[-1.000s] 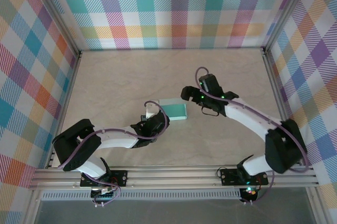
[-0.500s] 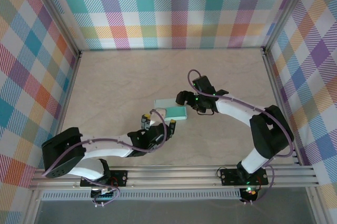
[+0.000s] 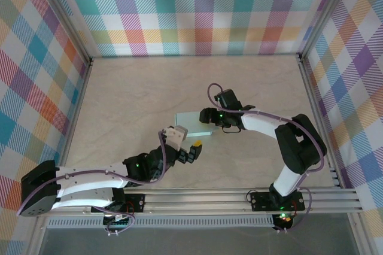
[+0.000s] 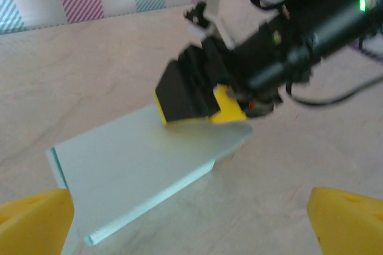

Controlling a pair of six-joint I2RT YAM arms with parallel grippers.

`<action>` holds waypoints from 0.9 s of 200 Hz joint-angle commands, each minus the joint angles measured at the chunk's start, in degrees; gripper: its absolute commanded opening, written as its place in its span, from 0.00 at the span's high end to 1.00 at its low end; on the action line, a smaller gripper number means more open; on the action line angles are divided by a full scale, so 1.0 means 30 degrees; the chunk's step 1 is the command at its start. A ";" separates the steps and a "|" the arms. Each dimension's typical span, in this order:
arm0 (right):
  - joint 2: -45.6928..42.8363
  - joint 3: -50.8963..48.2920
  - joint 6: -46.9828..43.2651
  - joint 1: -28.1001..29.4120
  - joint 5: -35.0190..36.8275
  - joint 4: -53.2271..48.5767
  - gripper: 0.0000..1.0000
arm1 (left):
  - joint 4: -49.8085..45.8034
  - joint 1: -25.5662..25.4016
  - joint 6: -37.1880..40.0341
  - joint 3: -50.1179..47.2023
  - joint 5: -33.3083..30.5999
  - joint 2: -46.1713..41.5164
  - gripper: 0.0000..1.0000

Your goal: Fold the paper box

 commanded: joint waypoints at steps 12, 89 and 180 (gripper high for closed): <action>0.0766 -0.0456 -0.1483 0.0024 -0.0139 0.0679 0.33 | 0.0558 0.3290 -0.2980 -0.0300 0.2475 -0.0173 0.03; 0.0573 -0.0522 -0.1698 -0.0047 -0.0222 0.0992 0.49 | -0.6464 0.9489 -0.7994 0.4754 0.8897 0.6165 0.31; -0.0045 -0.1695 0.0401 -0.1474 -0.4284 0.3856 0.30 | -0.4373 1.1509 -0.8646 0.4162 1.1920 0.8867 0.64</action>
